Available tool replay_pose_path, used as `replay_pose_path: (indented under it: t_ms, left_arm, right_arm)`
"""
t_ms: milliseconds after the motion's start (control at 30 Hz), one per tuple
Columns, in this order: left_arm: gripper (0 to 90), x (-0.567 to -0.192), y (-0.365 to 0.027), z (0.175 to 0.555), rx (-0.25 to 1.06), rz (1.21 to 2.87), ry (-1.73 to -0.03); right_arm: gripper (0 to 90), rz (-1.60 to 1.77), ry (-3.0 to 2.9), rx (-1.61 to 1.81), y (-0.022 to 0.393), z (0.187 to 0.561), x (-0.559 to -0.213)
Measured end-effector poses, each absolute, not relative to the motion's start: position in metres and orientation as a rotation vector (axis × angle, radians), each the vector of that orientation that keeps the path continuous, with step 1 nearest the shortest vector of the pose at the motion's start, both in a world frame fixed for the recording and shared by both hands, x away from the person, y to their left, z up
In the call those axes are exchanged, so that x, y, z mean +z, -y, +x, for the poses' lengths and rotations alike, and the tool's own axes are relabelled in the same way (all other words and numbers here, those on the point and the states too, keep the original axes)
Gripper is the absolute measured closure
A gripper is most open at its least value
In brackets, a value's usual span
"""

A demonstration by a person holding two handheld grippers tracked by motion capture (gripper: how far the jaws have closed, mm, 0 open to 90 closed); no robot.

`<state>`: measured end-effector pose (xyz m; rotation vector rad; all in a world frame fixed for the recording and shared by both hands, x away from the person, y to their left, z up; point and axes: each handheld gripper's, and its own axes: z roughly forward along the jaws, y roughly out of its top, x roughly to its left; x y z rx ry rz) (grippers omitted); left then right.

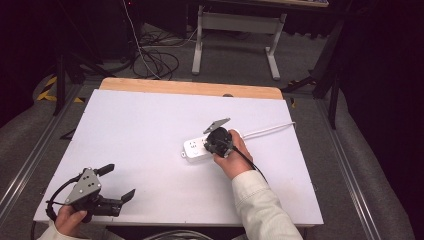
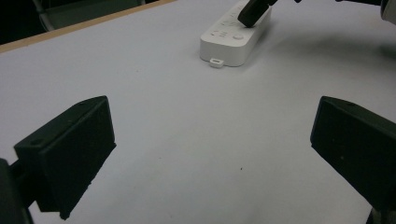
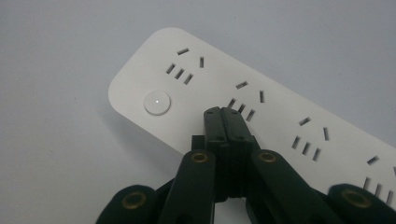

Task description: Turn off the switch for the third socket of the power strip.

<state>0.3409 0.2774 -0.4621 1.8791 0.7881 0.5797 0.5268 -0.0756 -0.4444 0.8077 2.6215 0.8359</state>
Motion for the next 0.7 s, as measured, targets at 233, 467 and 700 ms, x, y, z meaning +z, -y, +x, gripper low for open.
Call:
replay_pose_path:
  t_ms: [233,467,700]
  left_arm:
    - [0.3,-0.4623,-0.2768,0.3407,0.576,1.879,-0.79]
    - [0.3,-0.4622,-0.2771,0.3409,0.579,1.882,-0.787]
    - [0.3,-0.4623,-0.277,0.3407,0.577,1.884,-0.785]
  right_arm:
    - [90.0,0.831,-2.603,0.846,0.0742,0.5257,-0.4454]
    - [90.0,0.805,-2.589,0.825,0.0688,0.5246,-0.4461]
    - [90.0,0.833,-2.566,0.879,0.0729,0.5233,-0.4488]
